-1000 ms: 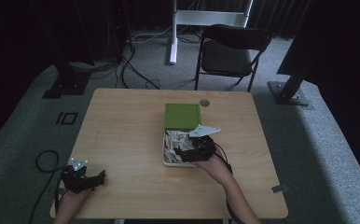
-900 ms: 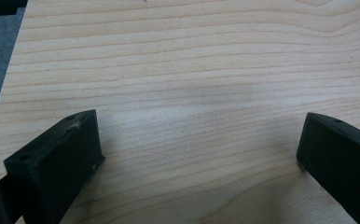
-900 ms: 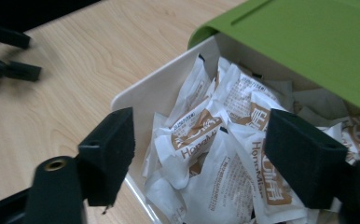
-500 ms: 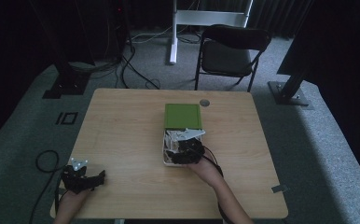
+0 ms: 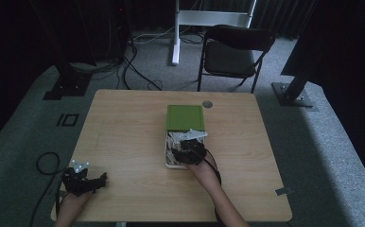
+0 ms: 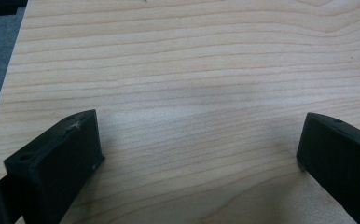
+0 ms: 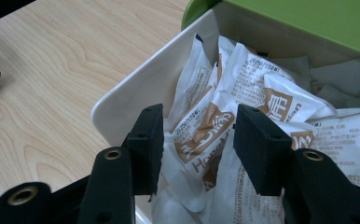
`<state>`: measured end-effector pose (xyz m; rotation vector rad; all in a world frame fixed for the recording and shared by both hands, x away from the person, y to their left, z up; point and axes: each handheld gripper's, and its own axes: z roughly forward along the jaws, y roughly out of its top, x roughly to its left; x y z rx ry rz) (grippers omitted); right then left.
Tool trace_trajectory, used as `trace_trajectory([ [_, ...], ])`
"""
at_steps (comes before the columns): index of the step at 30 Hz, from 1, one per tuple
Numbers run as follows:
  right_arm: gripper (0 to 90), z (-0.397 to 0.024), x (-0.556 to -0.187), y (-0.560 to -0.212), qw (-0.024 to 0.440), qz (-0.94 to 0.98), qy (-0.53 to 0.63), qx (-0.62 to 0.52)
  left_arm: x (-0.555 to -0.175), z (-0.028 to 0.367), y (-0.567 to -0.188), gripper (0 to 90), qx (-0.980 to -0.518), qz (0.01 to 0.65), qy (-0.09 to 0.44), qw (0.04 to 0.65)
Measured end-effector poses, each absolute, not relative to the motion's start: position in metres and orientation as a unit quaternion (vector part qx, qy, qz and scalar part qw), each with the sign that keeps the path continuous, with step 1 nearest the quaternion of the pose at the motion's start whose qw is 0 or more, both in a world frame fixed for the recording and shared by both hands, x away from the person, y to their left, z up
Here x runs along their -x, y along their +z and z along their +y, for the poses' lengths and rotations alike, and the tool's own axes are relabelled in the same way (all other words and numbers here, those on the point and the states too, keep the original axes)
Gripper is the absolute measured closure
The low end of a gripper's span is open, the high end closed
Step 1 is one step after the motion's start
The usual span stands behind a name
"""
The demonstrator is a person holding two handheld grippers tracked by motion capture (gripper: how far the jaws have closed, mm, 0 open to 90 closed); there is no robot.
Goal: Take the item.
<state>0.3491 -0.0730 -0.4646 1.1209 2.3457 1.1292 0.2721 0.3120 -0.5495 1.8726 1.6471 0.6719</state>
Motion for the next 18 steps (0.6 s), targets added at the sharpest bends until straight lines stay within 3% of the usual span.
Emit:
trace_trajectory([
  [13,54.0,-0.069,-0.347,-0.476,0.135,0.829,0.371,-0.395,-0.272,0.312,-0.55,0.7,-0.696,0.614,0.25,0.276],
  [17,60.0,-0.072,-0.347,-0.479,0.121,0.822,0.383,-0.405,-0.272,0.312,-0.55,0.7,-0.696,0.613,0.25,0.276],
  [18,65.2,-0.074,-0.347,-0.479,0.119,0.82,0.386,-0.406,-0.272,0.312,-0.55,0.7,-0.696,0.613,0.25,0.276],
])
